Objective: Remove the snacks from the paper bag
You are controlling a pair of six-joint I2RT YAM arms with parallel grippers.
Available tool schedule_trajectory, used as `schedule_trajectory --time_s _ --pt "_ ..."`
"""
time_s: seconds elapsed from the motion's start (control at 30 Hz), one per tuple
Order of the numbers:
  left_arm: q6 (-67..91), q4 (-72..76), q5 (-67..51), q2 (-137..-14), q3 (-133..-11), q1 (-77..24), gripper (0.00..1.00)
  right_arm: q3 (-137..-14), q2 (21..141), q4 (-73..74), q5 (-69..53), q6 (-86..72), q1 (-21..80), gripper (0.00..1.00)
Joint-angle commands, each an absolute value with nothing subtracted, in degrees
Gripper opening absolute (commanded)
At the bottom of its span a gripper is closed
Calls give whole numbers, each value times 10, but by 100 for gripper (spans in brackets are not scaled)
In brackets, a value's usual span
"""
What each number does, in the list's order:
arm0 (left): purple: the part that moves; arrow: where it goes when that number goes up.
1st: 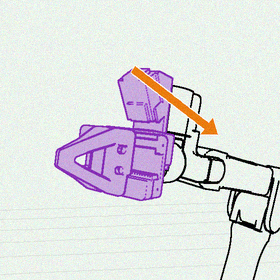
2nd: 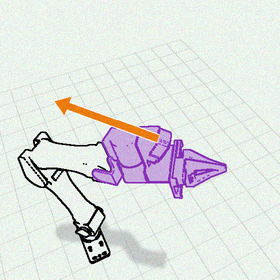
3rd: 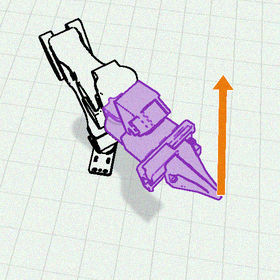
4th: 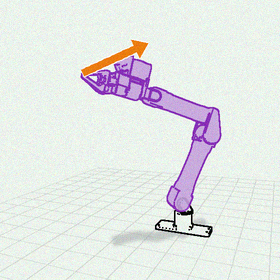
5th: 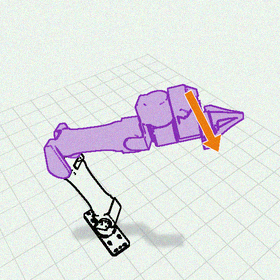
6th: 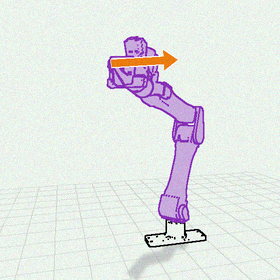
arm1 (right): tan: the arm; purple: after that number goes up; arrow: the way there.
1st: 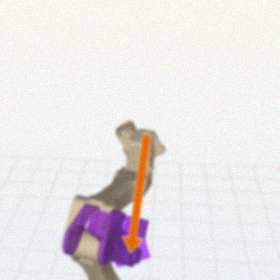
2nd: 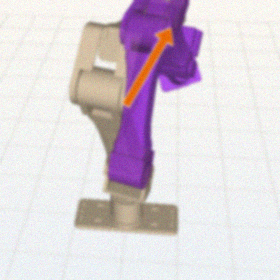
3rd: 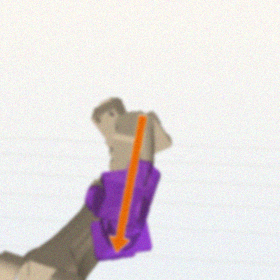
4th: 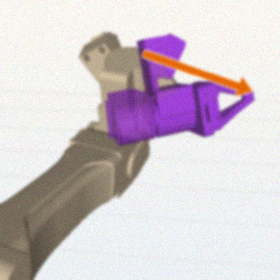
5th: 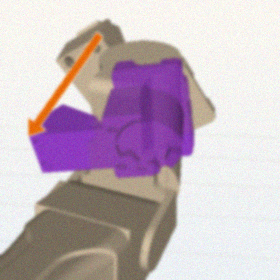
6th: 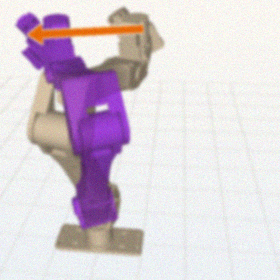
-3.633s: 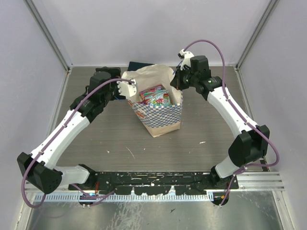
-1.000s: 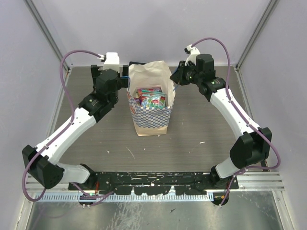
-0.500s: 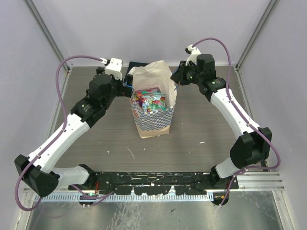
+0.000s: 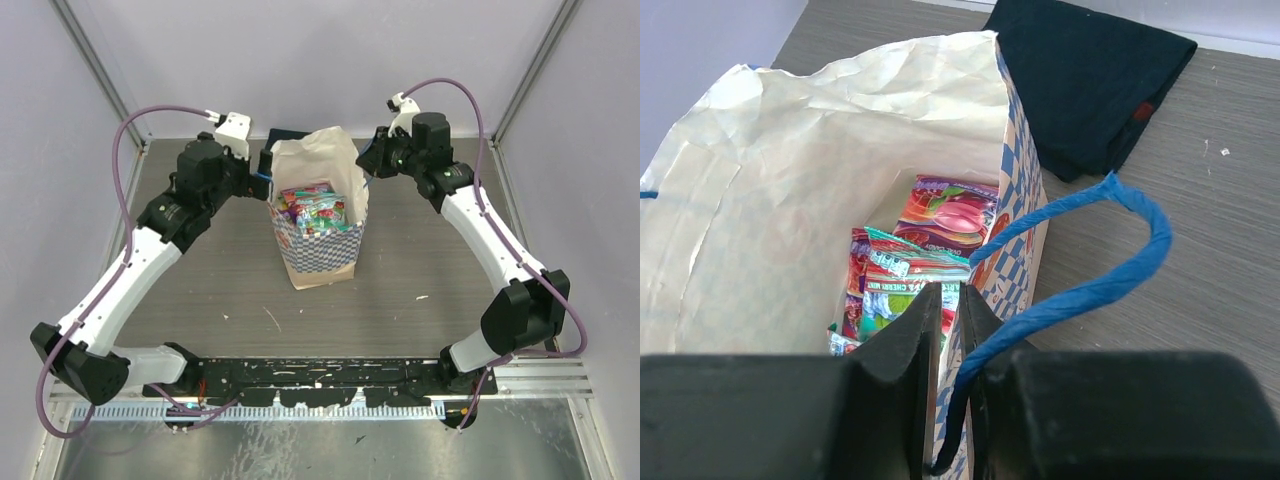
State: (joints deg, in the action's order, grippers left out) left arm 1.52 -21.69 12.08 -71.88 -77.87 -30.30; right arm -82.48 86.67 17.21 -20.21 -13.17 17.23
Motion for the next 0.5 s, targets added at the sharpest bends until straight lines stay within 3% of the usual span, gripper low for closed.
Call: schedule_trajectory --time_s 0.0,0.47 --pt "-20 -336 57 -684 -816 -293 98 -825 835 151 -207 -118 167 19" --pt "-97 -516 31 -636 -825 -282 98 -818 855 129 -235 -130 161 20"
